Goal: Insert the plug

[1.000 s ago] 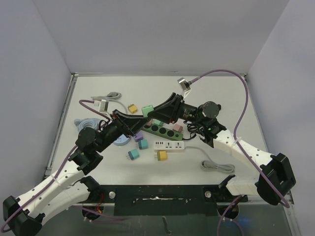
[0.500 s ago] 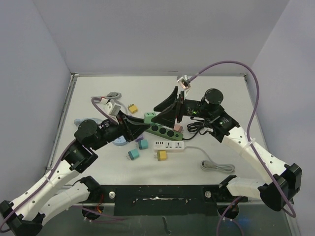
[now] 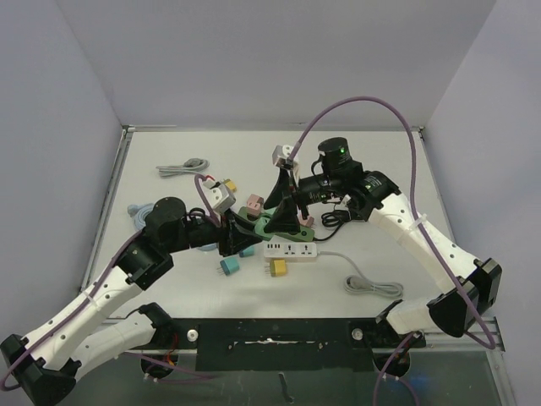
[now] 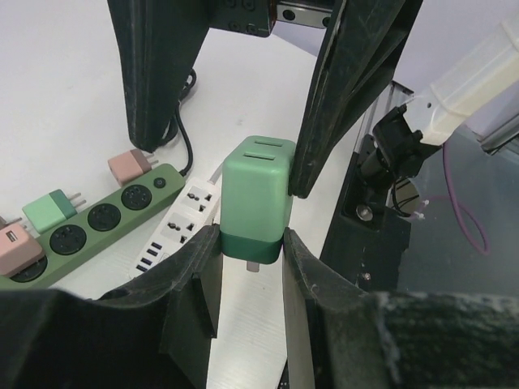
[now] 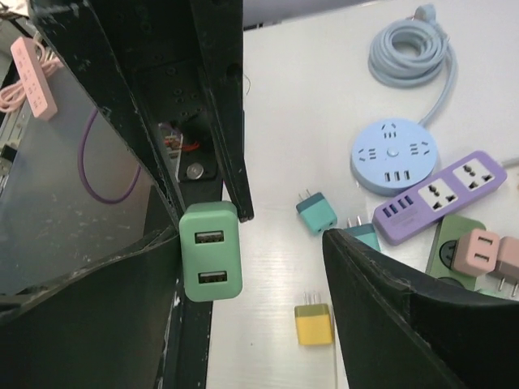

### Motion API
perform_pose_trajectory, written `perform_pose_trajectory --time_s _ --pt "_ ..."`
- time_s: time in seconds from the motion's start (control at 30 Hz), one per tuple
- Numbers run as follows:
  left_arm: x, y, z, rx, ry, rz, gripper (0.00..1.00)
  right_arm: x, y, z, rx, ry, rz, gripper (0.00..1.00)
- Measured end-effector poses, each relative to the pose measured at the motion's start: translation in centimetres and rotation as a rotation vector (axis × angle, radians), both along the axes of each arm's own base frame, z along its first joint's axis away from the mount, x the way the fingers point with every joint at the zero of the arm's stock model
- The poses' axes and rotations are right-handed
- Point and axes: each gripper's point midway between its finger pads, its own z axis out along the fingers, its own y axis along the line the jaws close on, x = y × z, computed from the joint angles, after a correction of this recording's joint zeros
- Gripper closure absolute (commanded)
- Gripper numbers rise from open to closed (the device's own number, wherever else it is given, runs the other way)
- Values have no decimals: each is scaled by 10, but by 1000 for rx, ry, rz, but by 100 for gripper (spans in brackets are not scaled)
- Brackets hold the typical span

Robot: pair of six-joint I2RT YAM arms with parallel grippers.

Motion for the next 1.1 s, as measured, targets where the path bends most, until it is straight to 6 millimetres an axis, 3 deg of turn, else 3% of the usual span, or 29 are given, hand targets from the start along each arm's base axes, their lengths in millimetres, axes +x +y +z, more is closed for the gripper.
perform_pose_trajectory --time_s 0.13,0.33,0.47,0.57,0.67,0.87,1.0,1.1 --pt "-2 0 -7 23 14 -12 90 -4 -4 -21 -66 24 30 44" --pt "1 1 -15 47 30 -5 87 -12 -2 -26 -95 33 86 64" --pt "4 4 -20 66 48 19 54 -13 2 -31 -108 40 120 83" --pt "11 8 -23 76 62 75 38 -6 5 -42 -137 41 108 91" --pt "25 20 -22 76 58 199 33 15 5 -57 -194 15 27 94" --pt "56 87 -31 60 75 651 31 83 -20 -104 -336 -41 -236 96" --pt "57 118 -41 38 85 803 32 131 -33 -165 -486 -26 -361 97" --pt "56 129 -39 2 77 855 31 141 -35 -209 -581 11 -377 97"
